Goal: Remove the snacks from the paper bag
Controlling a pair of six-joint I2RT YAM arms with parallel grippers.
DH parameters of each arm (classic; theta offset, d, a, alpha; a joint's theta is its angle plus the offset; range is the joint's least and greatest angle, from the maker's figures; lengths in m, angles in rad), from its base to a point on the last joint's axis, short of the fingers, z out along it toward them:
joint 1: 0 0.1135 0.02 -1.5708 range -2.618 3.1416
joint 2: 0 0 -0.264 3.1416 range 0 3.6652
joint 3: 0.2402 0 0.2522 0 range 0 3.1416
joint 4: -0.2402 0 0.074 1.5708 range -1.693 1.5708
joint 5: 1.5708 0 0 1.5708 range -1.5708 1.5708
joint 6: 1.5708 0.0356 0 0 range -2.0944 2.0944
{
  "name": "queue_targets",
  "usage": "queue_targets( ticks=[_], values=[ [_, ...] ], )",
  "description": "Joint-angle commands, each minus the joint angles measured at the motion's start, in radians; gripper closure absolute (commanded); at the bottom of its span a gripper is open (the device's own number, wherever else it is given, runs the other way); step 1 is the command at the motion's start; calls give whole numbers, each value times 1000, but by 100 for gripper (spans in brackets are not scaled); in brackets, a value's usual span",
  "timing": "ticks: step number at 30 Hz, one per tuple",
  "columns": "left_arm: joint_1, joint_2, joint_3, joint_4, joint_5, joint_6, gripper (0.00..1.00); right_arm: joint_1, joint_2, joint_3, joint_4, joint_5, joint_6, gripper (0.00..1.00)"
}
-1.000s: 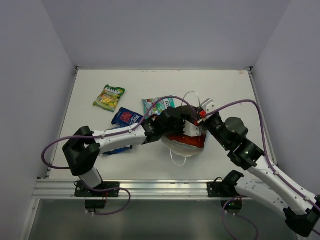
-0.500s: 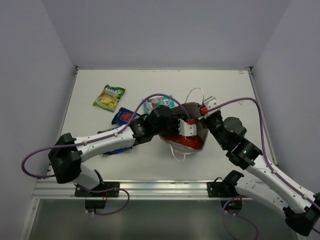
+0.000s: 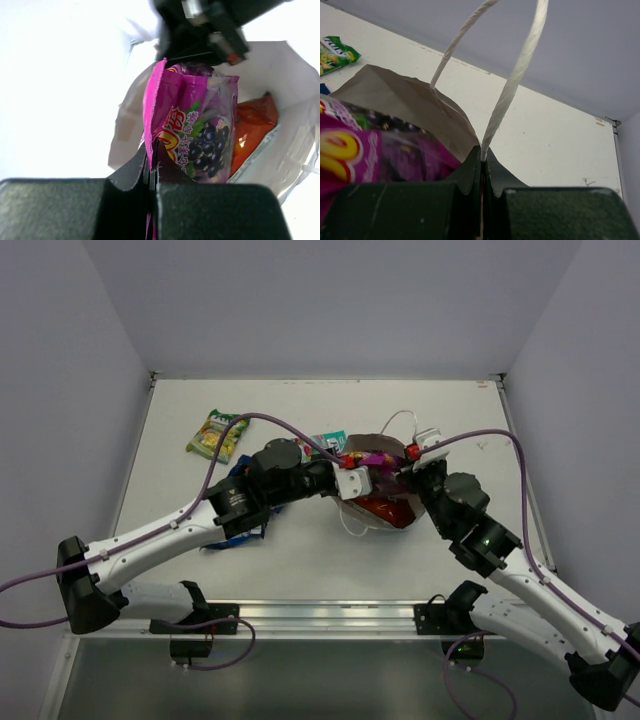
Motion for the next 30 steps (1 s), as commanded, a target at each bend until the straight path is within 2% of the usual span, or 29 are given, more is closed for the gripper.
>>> queue_targets(
  ticks=[1,8,11,12,15,19,22,30],
  values=[
    [17,-79,125,115,-151,-19,100,-5,13,-3,-46,74,62,100],
    [26,-168,257,22,-300,-85,100,-22,30,-11,-107,125,148,100],
    [27,-171,300,-6,-448,-76,100,-24,39,-8,-126,125,178,100],
    [30,-170,306,-4,-549,-65,100,-24,42,-6,-130,127,186,100],
    [70,-139,311,-10,-677,-42,100,-24,44,-3,-146,137,200,100],
    [243,-76,307,-44,-615,-125,100,-25,25,7,-168,125,212,100],
    [326,8,293,-26,-590,-147,100,-25,4,23,-195,105,243,100],
    [483,275,277,111,-463,-176,100,-25,-33,72,-242,16,255,100]
  ],
)
